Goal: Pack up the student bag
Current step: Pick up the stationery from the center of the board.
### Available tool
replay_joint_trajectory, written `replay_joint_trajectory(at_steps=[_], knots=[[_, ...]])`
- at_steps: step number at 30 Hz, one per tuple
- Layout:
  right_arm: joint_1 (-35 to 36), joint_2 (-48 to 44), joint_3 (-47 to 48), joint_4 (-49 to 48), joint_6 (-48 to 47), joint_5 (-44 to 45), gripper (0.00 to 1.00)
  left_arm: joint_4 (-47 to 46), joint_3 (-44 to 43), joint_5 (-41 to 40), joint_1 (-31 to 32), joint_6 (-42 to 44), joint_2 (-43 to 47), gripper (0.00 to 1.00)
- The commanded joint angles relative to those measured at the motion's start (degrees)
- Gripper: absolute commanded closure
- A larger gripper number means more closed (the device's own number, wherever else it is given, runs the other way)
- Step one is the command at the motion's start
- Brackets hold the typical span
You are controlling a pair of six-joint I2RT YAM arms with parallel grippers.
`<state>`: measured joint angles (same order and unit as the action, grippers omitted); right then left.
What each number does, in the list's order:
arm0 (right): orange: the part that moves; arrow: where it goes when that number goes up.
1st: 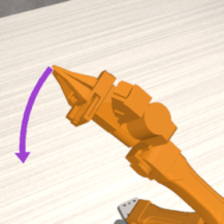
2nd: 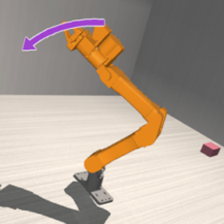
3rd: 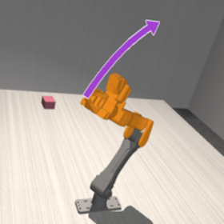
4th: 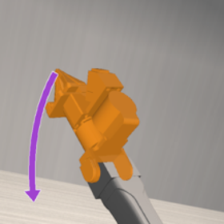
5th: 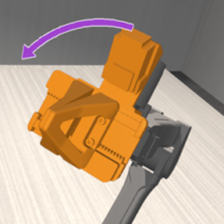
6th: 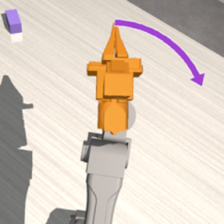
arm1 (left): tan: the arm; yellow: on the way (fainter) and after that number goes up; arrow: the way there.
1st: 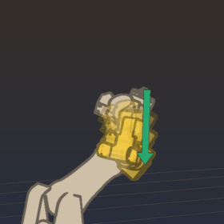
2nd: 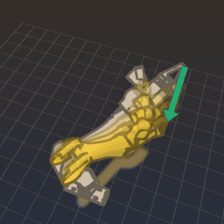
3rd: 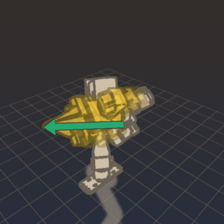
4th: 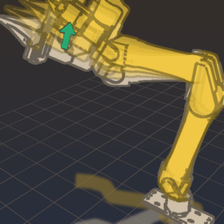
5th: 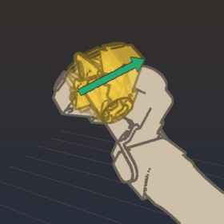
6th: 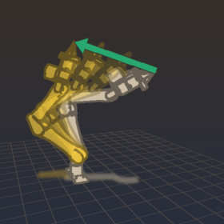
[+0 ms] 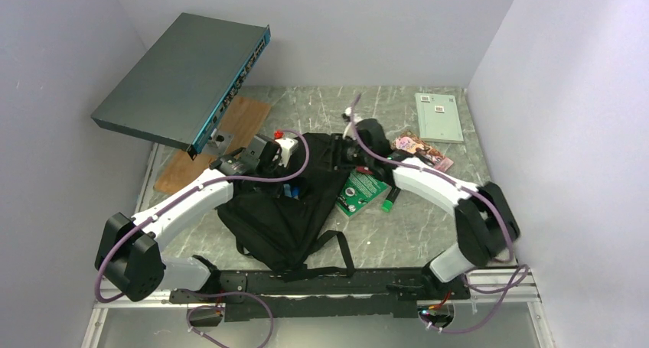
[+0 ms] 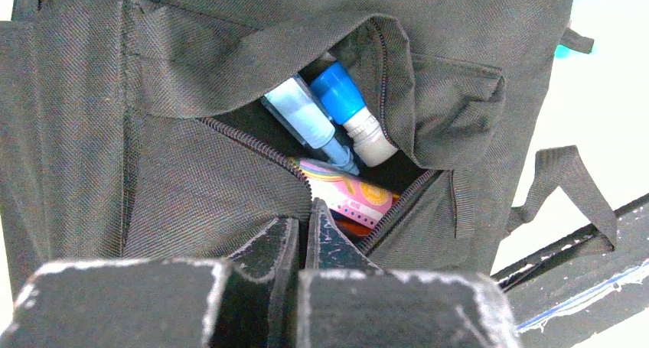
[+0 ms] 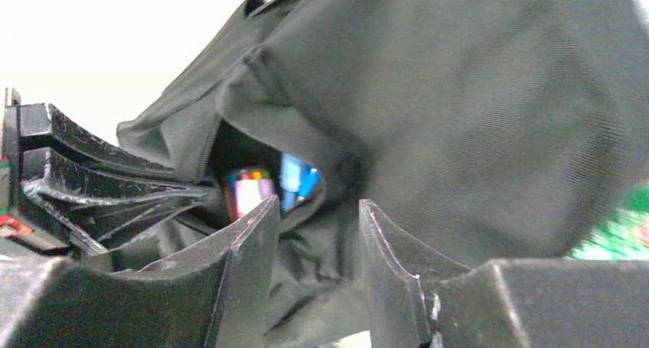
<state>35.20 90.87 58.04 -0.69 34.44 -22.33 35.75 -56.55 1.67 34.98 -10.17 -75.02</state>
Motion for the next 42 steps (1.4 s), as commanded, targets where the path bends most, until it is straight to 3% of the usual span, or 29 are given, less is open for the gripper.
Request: replay_joint_trajectory(at_steps=[1,6,14,16,22,34,39,42], knots=[[-1.1,-11.2,-4.3,9.7,-6.4,19.8,0.53,-3.2,-1.4,0.7,0.3,0.8,1.5,1.0],[-2.6,-21.5,-13.7,20.0,4.7,46.5,0.5,-3.0,-2.1,1.5,0.2,0.7,0.5,1.0],[-3.2,-37.7,-28.5,24.2,17.9,57.8,0.41,-2.9,-2.9,2.9,0.2,0.6,-0.7,1.0],[-3.6,-38.3,-30.1,23.7,18.7,57.5,0.35,-3.0,-2.9,3.2,0.3,0.4,-0.7,1.0],[-5.1,-31.9,-28.7,20.3,16.2,52.8,0.3,-2.8,-2.5,2.5,0.3,0.4,-0.5,1.0],[-5.9,-16.4,-23.5,19.6,16.1,46.4,0.31,-2.6,-2.3,2.1,0.3,0.2,-0.2,1.0],[-5.9,-15.5,-24.6,20.0,18.0,45.0,0.4,-2.5,-2.3,2.1,0.3,0.2,-0.2,1.0],[-5.9,-15.8,-24.5,20.5,16.6,45.1,0.6,-2.5,-2.3,2.2,0.3,0.2,-0.1,1.0]])
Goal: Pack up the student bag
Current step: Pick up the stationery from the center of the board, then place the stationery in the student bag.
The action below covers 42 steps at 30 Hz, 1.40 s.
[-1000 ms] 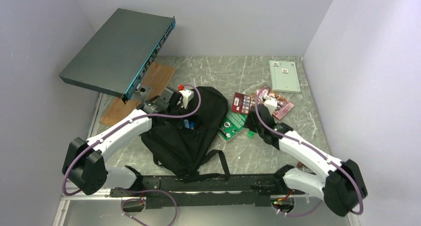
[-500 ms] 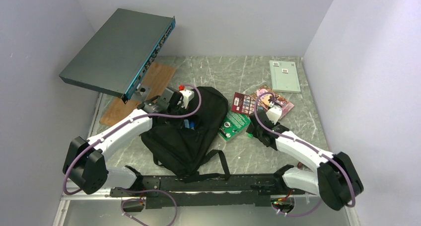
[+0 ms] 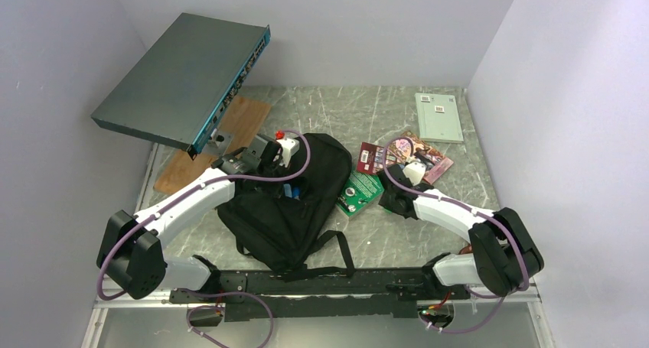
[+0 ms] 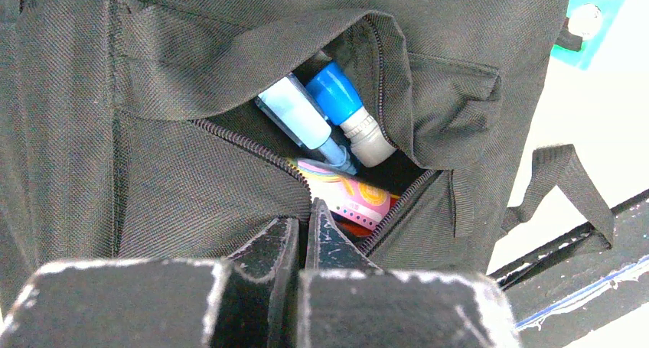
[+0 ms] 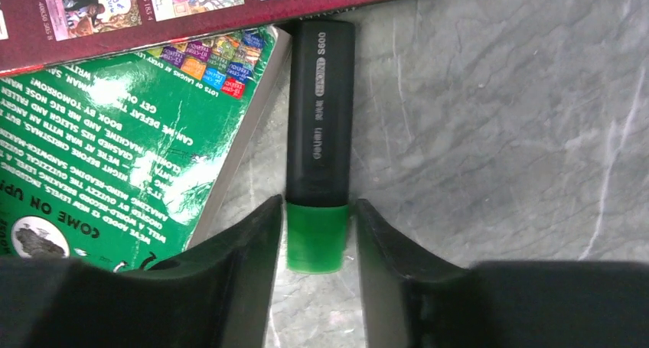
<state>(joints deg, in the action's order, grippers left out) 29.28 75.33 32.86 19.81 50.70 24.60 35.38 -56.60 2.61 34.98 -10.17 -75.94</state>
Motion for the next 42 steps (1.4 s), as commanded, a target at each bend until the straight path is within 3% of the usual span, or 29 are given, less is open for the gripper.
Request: replay_joint_trajectory(at_steps=[1,3,5,6,9,14,19,21,28,30,36,42], knots=[[0.0,-0.3,1.2,1.0,0.2,-1.1,0.67,-2.2,-2.2,1.3,0.3,0.2,0.8,1.0],[0.0,-0.7,2.0,2.8,0.1,0.4,0.78,-2.1,-2.2,1.2,0.3,0.2,0.8,1.0],[0.0,-1.8,2.6,5.1,1.4,1.9,0.97,-2.1,-2.3,1.1,0.2,0.2,0.9,1.0],[0.0,-2.6,2.8,6.0,2.1,2.1,1.0,-2.1,-2.3,1.2,0.3,0.2,0.9,1.0],[0.0,-6.2,2.3,4.9,2.3,-1.3,1.0,-2.1,-2.2,1.2,0.3,0.2,0.9,1.0],[0.1,-14.4,-2.2,-9.6,-5.0,-19.5,1.0,-1.9,-2.3,0.9,0.3,0.3,0.8,1.0],[0.1,-21.9,-3.9,-13.5,-10.6,-19.6,1.0,-2.0,-2.0,0.7,0.3,0.2,1.1,1.0],[0.1,-22.3,-4.3,-18.2,-13.5,-24.8,1.0,-2.1,-2.0,0.9,0.3,0.2,1.1,1.0],[0.4,-5.5,5.0,-35.5,-18.0,-62.5,1.0,-2.1,-2.1,1.2,0.3,0.1,0.2,1.0],[0.9,0.9,9.8,-35.2,-17.9,-70.7,1.0,-2.1,-2.0,0.6,0.3,0.1,0.4,1.0],[4.1,17.0,24.7,-21.3,-24.1,-82.6,1.0,-1.9,-1.7,-0.9,0.3,0.1,0.9,1.0],[7.9,26.1,32.6,-8.6,-28.2,-83.6,1.0,-2.2,-1.7,-0.6,0.3,0.1,0.4,1.0]])
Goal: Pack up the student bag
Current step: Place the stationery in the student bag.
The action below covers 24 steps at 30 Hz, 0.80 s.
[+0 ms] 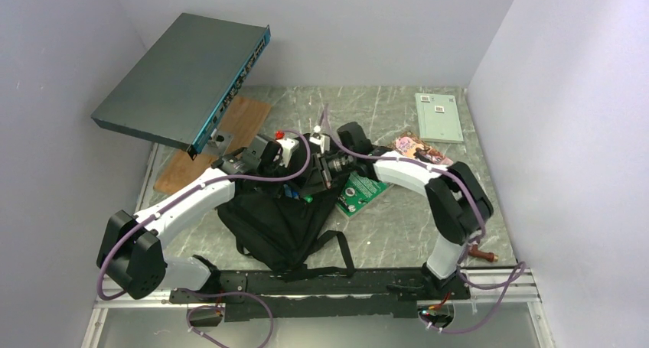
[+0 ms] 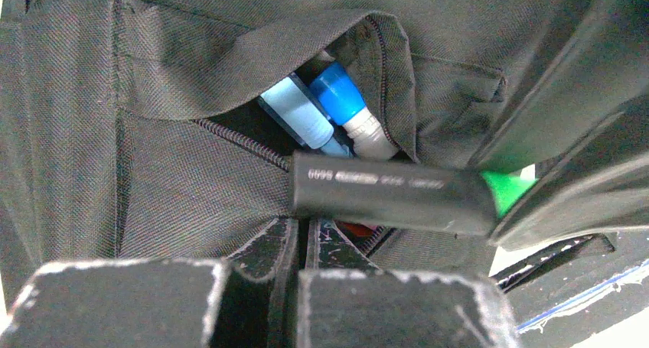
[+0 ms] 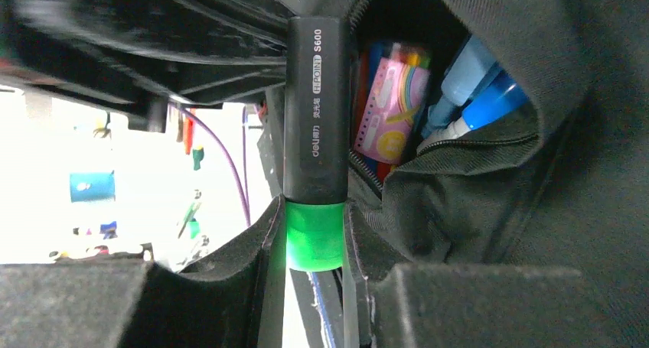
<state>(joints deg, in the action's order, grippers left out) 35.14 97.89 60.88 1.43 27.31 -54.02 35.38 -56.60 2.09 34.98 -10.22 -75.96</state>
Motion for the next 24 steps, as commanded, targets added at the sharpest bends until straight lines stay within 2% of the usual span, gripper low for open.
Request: replay_joint_trajectory(at_steps=[1,6,9,13,18,24], knots=[[2.3,4.5,5.1,9.9,-4.6,-4.0,1.0,-2.2,-1.8,0.1,0.3,0.1,0.3,1.0],[2.6,10.1,8.7,10.5,-1.8,-2.6,1.0,-2.1,-1.8,0.1,0.3,0.0,-0.2,1.0],[2.5,11.3,9.6,9.4,0.5,-0.5,1.0,-2.1,-1.7,-0.2,0.3,0.0,0.0,1.0],[2.6,13.6,11.9,13.5,-0.3,0.3,1.0,-2.0,-1.8,-0.4,0.3,0.1,0.0,1.0],[2.6,14.3,11.9,12.1,2.0,2.1,1.0,-2.2,-1.8,0.2,0.3,0.1,0.2,1.0],[2.9,15.8,14.1,5.9,9.0,6.4,0.9,-2.0,-1.7,-0.4,0.3,0.0,0.4,1.0]])
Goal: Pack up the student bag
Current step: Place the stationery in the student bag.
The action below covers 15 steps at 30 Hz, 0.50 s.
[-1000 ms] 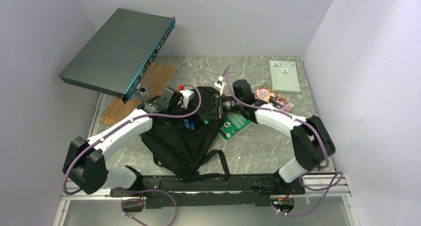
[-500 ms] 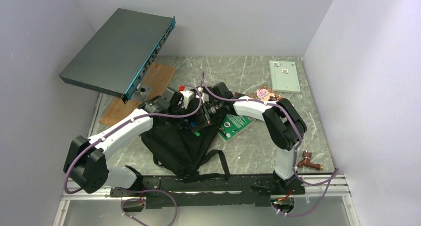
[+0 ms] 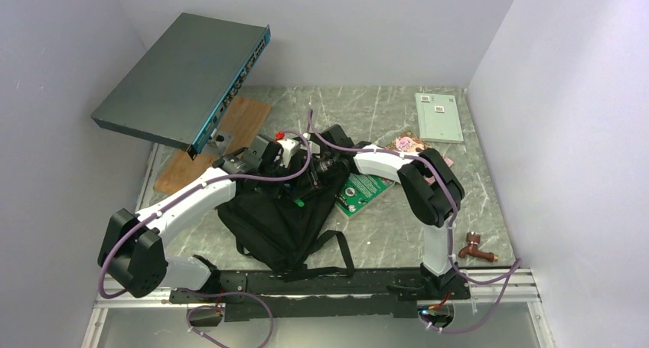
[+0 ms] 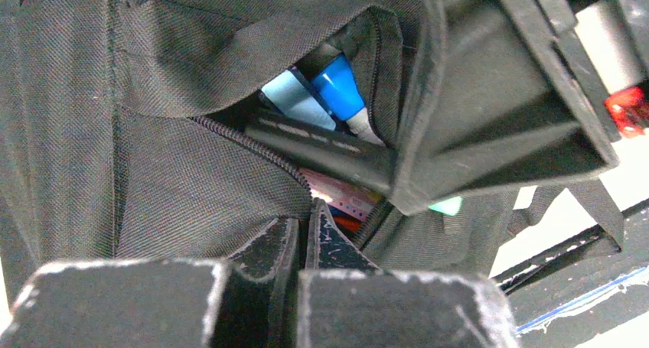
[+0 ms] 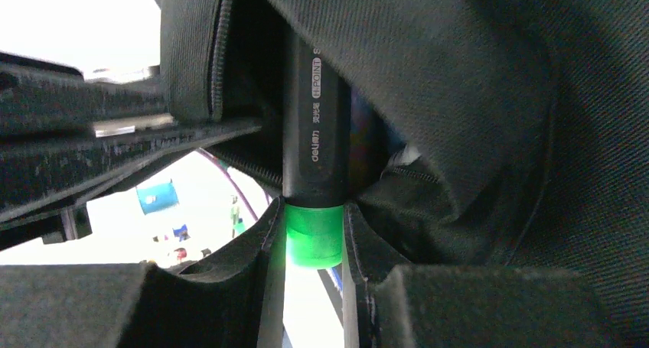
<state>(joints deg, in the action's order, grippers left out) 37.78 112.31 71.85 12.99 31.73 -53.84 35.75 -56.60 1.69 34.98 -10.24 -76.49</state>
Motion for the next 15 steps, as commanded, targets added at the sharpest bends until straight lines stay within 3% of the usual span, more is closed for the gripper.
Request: replay_joint_trajectory(at_steps=[1,10,15], knots=[[0.3,1.6,3.8,-6.1,5.3,7.5,0.89,-2.5,-1.5,-0.1,0.3,0.0,1.1,1.0],[1.2,3.4,3.1,-15.9,10.3,16.9,0.85,-2.7,-1.6,-0.6,0.3,-0.1,0.0,1.0],[2.9,4.0,6.0,-13.3,7.2,21.9,0.81,-2.5,-1.5,-1.5,0.3,0.1,1.6,1.0]])
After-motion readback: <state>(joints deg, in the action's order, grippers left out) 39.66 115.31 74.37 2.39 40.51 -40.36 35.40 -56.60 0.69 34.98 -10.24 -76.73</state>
